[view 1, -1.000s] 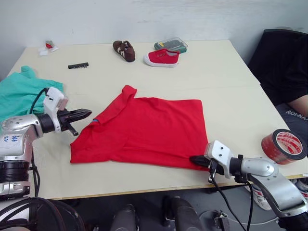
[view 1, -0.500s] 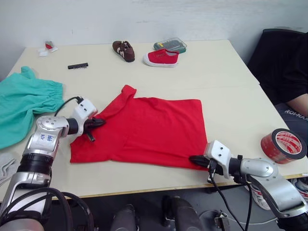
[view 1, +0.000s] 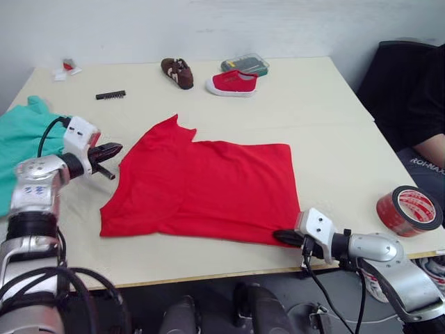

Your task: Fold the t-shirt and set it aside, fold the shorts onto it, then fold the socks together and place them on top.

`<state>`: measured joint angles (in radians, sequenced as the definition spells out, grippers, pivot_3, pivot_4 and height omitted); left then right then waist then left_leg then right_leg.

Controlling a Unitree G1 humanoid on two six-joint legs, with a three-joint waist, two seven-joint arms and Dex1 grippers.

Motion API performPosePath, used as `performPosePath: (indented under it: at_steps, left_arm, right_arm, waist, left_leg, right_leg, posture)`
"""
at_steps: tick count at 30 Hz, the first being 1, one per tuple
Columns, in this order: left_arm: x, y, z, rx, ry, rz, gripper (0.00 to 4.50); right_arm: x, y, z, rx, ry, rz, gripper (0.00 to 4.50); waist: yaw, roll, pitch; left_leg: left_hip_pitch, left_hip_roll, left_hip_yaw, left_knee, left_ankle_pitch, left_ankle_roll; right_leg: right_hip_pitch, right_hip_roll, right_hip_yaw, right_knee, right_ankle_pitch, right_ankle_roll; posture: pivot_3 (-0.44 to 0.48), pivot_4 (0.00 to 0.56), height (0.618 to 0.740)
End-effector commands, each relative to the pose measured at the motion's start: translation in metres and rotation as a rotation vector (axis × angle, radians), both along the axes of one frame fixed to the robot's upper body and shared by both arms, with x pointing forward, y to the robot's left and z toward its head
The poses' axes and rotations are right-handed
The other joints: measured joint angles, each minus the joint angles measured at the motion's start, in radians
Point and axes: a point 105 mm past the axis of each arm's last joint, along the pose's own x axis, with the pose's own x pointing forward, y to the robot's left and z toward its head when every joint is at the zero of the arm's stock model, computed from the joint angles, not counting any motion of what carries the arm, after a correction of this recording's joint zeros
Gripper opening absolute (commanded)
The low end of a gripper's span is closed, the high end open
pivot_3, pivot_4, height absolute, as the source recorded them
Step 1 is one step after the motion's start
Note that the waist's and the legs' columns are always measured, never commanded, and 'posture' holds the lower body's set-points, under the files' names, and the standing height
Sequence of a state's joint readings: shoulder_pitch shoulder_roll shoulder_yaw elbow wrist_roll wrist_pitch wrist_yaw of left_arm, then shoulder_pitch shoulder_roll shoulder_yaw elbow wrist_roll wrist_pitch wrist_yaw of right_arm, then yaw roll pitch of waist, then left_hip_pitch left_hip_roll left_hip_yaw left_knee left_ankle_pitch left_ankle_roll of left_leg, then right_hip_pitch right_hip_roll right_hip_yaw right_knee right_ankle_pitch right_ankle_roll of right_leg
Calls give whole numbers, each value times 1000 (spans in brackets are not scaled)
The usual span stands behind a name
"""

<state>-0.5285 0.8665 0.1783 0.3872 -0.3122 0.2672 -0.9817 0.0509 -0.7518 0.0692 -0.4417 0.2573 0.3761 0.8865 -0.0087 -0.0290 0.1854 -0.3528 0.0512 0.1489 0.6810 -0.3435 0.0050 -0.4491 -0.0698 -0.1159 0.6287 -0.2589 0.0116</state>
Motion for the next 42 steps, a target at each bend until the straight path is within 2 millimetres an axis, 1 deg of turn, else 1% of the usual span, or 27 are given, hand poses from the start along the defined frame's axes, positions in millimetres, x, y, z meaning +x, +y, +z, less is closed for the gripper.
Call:
performPosePath:
  at_steps: [1, 2, 3, 4, 6, 7, 9, 10, 11, 12, 13, 14, 15, 18, 19, 22, 24, 25, 27, 31, 32, 34, 38, 40, 41, 42]
  left_arm:
    - [-41, -23, 7, 43, 71, -213, 44]
    - [-52, -26, 0, 86, 104, -247, 416]
    - [-60, -28, -5, 121, 129, -270, 582]
    - [-67, -29, -10, 163, 142, -290, 892]
    - [-77, -30, -20, 220, 165, -318, 1488]
    - [-81, -31, -24, 235, 172, -328, 1708]
    - [-86, -32, -32, 275, 178, -347, 1708]
    - [-88, -32, -35, 293, 184, -356, 1708]
    - [-92, -31, -38, 304, 194, -369, 1708]
    - [-94, -31, -40, 309, 203, -376, 1708]
    - [-95, -31, -41, 309, 206, -380, 1708]
    - [-96, -31, -41, 308, 208, -380, 1708]
    - [-96, -31, -41, 307, 208, -379, 1708]
    - [-97, -23, -48, 345, 234, -369, 1708]
    - [-98, -22, -50, 357, 236, -371, 1708]
    - [-89, -23, -54, 360, 203, -357, 1708]
    - [-82, -22, -54, 354, 170, -333, 1769]
    - [-79, -21, -53, 346, 161, -325, 1922]
    - [-79, -21, -52, 335, 158, -332, 2327]
    - [-78, -19, -53, 356, 149, -336, 3584]
    - [-79, -19, -54, 357, 152, -341, 3876]
    - [-81, -20, -55, 363, 161, -356, 4479]
    - [-78, -18, -65, 420, 163, -364, 4479]
    - [-73, -17, -72, 462, 157, -358, 4479]
    - [-69, -17, -76, 481, 148, -350, 4493]
    - [-64, -17, -79, 494, 138, -340, 4302]
  right_arm:
    - [-2, 1, 21, -20, -135, 29, 0]
    - [0, -2, 23, -23, -159, 10, 0]
    - [1, -4, 26, -20, -172, -9, 0]
    - [3, -7, 28, -6, -169, -38, 0]
    - [4, -8, 31, 14, -166, -55, 0]
    - [4, -5, 34, 30, -170, -49, 0]
    - [4, 3, 39, 48, -189, -30, 0]
    - [3, 5, 40, 52, -192, -24, 0]
    - [3, 6, 40, 61, -182, -28, 0]
    - [2, 6, 41, 67, -171, -32, 0]
    - [2, 5, 40, 77, -154, -46, 0]
    - [1, 3, 40, 81, -140, -50, 0]
    - [0, 2, 40, 82, -131, -52, 0]
    - [-13, -9, 32, -29, -131, 15, 0]
    - [-16, -14, 30, -64, -138, 26, 0]
    - [-17, -29, 26, -111, -131, -12, 0]
    - [-22, -34, 23, -123, -113, -18, 359]
    - [-23, -37, 23, -136, -117, -22, 588]
    - [-26, -40, 22, -154, -131, -36, 1243]
    - [-33, -45, 18, -173, -138, -72, 2685]
    - [-35, -46, 16, -176, -134, -77, 2979]
    - [-38, -46, 14, -177, -131, -80, 3035]
    - [-38, -49, 6, -211, -139, -90, 3035]
    - [-37, -51, -1, -240, -142, -84, 3035]
    - [-35, -52, -3, -251, -145, -85, 2859]
    - [-33, -54, -5, -259, -148, -89, 2652]
  waist:
    - [1, 1, 0]
    - [2, 1, 0]
    - [3, 1, 1]
    - [5, 1, 1]
    - [10, 1, 1]
    - [12, 1, 1]
    - [8, 4, 4]
    - [-3, 6, 5]
    - [-9, 7, 6]
    - [-11, 9, 7]
    - [-16, 13, 9]
    - [-7, 15, 11]
    - [10, 17, 13]
    - [41, 21, 15]
    - [44, 21, 15]
    - [50, 22, 15]
    - [56, 21, 15]
    - [58, 21, 15]
    - [57, 21, 15]
    - [57, 22, 16]
    - [57, 21, 16]
    - [59, 21, 16]
    - [58, 21, 16]
    - [59, 21, 16]
    - [60, 21, 16]
    - [60, 21, 15]
  left_leg:
    - [0, 0, 0, 0, 0, 0]
    - [0, 0, 0, 0, 0, 0]
    - [1, 0, 0, 0, 0, 0]
    - [1, 0, 0, 0, 0, -1]
    - [1, 0, -1, 0, -2, -3]
    - [1, 0, -1, 0, -3, -4]
    - [-1, -1, -5, -1, -3, -3]
    - [-6, -8, -21, -5, 1, 9]
    - [-4, -16, -38, -11, 7, 9]
    - [-7, -26, -55, -17, 14, 10]
    - [-8, -32, -68, -19, 19, 11]
    - [-8, -36, -80, -18, 24, 8]
    - [-9, -36, -79, -17, 26, 5]
    - [-14, -36, -80, -15, 23, 12]
    - [-15, -36, -80, -14, 22, 13]
    - [-15, -36, -79, -14, 21, 15]
    - [-15, -36, -78, -14, 21, 15]
    - [-15, -36, -78, -14, 21, 15]
    - [-15, -36, -78, -15, 21, 14]
    - [-15, -36, -76, -15, 21, 14]
    - [-15, -36, -76, -15, 21, 14]
    - [-15, -36, -76, -15, 21, 14]
    - [-14, -36, -75, -15, 21, 14]
    - [-14, -36, -75, -15, 21, 14]
    - [-14, -36, -75, -15, 21, 14]
    - [-14, -36, -75, -15, 21, 14]
  right_leg:
    - [0, 0, 0, 0, 0, 0]
    - [0, 0, 1, 0, -1, 0]
    - [0, 0, 1, 0, -1, 1]
    - [0, 0, 1, 0, -1, 1]
    - [1, 0, 2, 0, -1, 1]
    - [1, 0, 2, -1, -1, 0]
    - [4, -1, 1, -1, -1, 0]
    - [13, -10, -15, -3, -1, 1]
    - [22, -21, -33, -5, -5, 8]
    - [27, -31, -48, -5, -8, 14]
    - [30, -38, -60, -6, -10, 16]
    - [31, -43, -70, -7, -11, 18]
    - [30, -43, -65, -6, -13, 18]
    - [29, -43, -64, -7, -12, 17]
    - [28, -43, -64, -8, -12, 17]
    - [28, -43, -64, -9, -12, 17]
    - [28, -43, -64, -9, -12, 17]
    - [28, -43, -64, -9, -12, 17]
    - [28, -43, -64, -9, -12, 17]
    - [28, -43, -64, -9, -12, 17]
    - [28, -43, -64, -9, -12, 17]
    - [28, -43, -63, -9, -12, 17]
    - [28, -43, -62, -8, -12, 18]
    - [28, -43, -62, -8, -11, 18]
    - [28, -43, -62, -8, -11, 18]
    - [28, -43, -62, -8, -11, 18]
  posture:
    - [0, 150, 740]
    - [0, 150, 740]
    - [0, 150, 740]
    - [0, 150, 740]
    - [0, 150, 740]
    - [0, 150, 740]
    - [0, 150, 740]
    - [0, 150, 740]
    - [0, 150, 740]
    - [0, 150, 740]
    - [0, 150, 740]
    - [0, 150, 740]
    - [0, 150, 740]
    - [0, 150, 740]
    - [0, 150, 740]
    - [0, 150, 740]
    - [0, 150, 740]
    - [0, 150, 740]
    - [0, 150, 740]
    - [0, 150, 740]
    - [0, 150, 740]
    - [0, 150, 740]
    - [0, 150, 740]
    - [0, 150, 740]
    - [0, 150, 740]
    - [0, 150, 740]
